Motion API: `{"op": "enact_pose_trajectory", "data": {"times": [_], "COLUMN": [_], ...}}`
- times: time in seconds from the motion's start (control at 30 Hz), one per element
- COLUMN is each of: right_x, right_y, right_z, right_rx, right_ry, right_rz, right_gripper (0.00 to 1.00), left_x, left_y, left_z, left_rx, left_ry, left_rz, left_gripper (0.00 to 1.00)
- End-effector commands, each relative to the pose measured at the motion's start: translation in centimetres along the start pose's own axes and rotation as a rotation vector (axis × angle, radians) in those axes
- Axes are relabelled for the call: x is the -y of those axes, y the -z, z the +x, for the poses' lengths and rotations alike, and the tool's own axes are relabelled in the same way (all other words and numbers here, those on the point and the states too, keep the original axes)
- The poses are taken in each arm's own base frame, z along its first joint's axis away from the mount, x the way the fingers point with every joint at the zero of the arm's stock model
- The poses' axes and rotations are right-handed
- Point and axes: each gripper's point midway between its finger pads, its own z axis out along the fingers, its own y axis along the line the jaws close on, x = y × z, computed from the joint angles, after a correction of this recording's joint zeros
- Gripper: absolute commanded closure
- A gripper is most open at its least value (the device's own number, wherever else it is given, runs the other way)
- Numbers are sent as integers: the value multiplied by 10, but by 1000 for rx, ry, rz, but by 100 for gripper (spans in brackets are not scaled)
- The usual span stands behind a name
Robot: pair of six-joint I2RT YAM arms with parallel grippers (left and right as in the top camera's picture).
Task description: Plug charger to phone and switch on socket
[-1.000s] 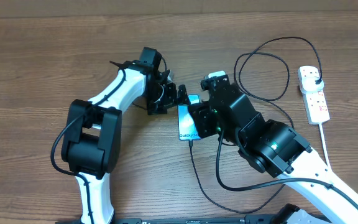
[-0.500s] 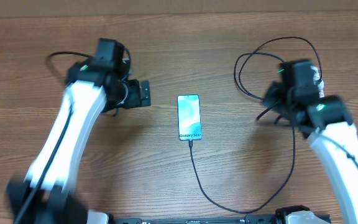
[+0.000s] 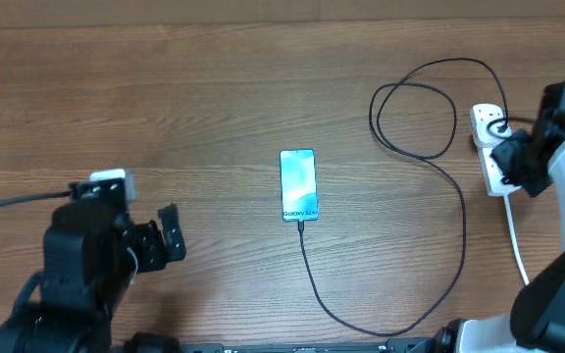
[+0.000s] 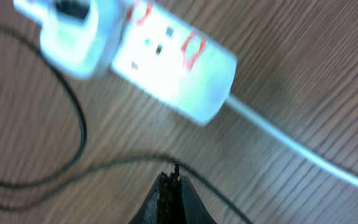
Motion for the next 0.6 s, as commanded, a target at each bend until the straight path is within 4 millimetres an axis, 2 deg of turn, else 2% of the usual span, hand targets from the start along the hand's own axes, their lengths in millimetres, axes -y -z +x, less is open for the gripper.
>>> {"op": "enact_pose_trajectory", "data": {"times": [0.0,0.1,0.17,0.43,0.57], "right_x": [-12,-20,-24,-22,-18], "right_y": [9,2,-6,-58,-74], "right_z": [-34,-52,-58,-64,-66], "right_rx": [43,25,2,-108,-121], "right_ry": [-4,-8,13,9,-3], "right_rz": [-24,-7,7,91,100], "right_gripper": [96,96,96,96,96], "left_x": [-5,-5,-5,-13,-18], "left_y": [-2,-2,-2,3,13], "left_z": [0,0,0,-1,-2], "left_rx": [2,2,3,25,66], "left_ry": [3,3,4,33,52], "left_rz": [-33,-33,-32,-54,-58], "left_gripper": [0,1,1,1,0]}}
